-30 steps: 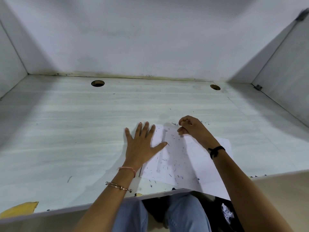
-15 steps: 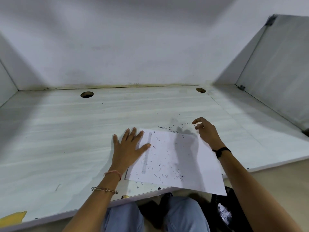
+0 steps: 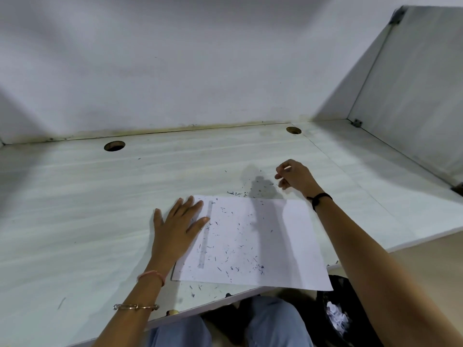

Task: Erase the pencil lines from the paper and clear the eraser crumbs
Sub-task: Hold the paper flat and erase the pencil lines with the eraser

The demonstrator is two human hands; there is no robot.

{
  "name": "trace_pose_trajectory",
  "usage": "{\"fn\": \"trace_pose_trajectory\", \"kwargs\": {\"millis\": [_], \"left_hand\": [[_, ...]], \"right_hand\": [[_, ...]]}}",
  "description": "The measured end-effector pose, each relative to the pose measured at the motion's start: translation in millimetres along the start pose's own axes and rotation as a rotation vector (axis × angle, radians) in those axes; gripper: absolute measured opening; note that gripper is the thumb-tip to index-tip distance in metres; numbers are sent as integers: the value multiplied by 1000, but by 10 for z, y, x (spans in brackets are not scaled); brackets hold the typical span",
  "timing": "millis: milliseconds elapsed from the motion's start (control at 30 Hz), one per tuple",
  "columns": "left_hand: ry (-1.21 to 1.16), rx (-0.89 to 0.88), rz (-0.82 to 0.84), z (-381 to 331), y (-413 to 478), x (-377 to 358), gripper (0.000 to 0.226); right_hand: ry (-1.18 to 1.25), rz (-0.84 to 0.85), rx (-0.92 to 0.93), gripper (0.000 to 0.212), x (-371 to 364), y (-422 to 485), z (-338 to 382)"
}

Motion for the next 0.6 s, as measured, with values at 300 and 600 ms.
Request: {"fn": "trace_pose_trajectory", "kwargs": {"millis": [300,600], "left_hand": [[-35,-14,-28,7,16,-3,83],[-55,-21,-70,26,25,-2,90]], "right_hand": [[-342,-68,9,26,83,644,-101],[-413,-144,148,20,-201,899,51]]}}
Point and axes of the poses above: each hand's wrist, its own y-axis towards the middle knuckle, its own x-axis out of the back of the hand, z = x × y, the point moved 10 cm from there along y, towards the middle knuckle, and after that the axes turned 9 degrees about z, right-handed, at the moved point
